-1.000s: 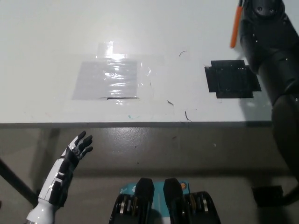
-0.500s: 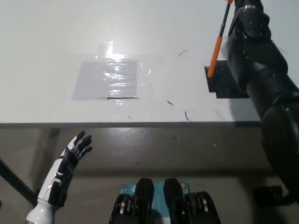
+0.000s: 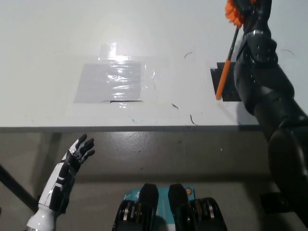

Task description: The robot uses it right hand to pick up an extended orange duster kept in the middle of the desk and presses its handle against the desk to collapse it

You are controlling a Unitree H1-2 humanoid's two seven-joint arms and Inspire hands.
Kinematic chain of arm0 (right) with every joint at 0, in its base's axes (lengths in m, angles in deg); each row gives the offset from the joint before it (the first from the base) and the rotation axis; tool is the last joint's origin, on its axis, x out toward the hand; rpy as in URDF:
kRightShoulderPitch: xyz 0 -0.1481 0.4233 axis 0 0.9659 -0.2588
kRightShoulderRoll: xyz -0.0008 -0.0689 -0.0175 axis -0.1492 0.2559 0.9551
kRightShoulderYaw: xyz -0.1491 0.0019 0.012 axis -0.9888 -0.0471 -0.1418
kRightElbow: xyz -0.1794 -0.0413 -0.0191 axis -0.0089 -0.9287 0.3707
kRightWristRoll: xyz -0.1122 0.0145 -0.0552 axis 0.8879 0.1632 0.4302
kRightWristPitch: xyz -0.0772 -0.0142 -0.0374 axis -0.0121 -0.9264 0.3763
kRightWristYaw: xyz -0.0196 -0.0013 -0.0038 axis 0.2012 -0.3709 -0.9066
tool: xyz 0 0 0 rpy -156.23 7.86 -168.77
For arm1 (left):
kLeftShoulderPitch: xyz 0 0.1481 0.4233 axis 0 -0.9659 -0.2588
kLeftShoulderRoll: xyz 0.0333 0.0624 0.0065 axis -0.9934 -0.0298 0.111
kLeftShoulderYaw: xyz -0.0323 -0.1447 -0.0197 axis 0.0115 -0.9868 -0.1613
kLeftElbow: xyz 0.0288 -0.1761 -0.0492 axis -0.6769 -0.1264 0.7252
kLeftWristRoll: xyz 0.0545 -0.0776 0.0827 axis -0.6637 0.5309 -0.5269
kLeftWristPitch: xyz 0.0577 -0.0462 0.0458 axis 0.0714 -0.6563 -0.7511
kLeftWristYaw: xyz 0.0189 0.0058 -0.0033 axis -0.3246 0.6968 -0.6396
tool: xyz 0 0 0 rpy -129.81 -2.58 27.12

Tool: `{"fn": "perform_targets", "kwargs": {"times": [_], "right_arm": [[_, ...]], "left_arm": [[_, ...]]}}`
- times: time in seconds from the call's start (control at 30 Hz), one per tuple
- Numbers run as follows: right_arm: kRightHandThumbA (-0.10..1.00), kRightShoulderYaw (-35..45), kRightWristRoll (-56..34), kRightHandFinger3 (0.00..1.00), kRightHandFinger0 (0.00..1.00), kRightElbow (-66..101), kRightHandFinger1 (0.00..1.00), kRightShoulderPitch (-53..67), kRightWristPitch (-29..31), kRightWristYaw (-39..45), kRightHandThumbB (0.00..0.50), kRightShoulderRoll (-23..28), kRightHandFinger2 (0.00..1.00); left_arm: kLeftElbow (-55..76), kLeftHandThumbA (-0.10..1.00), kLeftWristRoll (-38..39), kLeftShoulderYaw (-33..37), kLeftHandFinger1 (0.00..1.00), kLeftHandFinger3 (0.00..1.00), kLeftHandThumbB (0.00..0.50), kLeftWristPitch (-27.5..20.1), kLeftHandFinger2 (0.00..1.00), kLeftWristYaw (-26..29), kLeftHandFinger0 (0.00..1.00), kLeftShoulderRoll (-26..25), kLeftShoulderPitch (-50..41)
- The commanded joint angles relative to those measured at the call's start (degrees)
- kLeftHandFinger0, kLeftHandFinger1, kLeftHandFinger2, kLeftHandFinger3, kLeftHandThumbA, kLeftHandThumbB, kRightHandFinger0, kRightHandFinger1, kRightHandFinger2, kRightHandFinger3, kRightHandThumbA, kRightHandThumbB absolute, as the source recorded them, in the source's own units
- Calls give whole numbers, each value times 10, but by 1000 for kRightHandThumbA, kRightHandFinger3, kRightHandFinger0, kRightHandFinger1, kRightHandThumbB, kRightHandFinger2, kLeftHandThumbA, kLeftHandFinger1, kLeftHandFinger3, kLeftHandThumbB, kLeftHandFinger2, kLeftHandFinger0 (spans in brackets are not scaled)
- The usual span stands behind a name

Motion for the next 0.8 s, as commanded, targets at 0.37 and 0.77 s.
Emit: {"fn": "perform_targets", "kwargs": {"times": [0.37,0.77], "right_arm": [[-100,-93,45,185,0,22,18,87,27,-70,142,-30,250],[-48,-138,51,137,2,-62,137,113,-20,4,130,-16,317]], "left_arm": [[20,1000,3,-5,1000,1000,253,-8,1000,-5,1000,-8,6],[25,1000,6,-4,1000,1000,259,-5,1000,-6,1000,-7,0]]}}
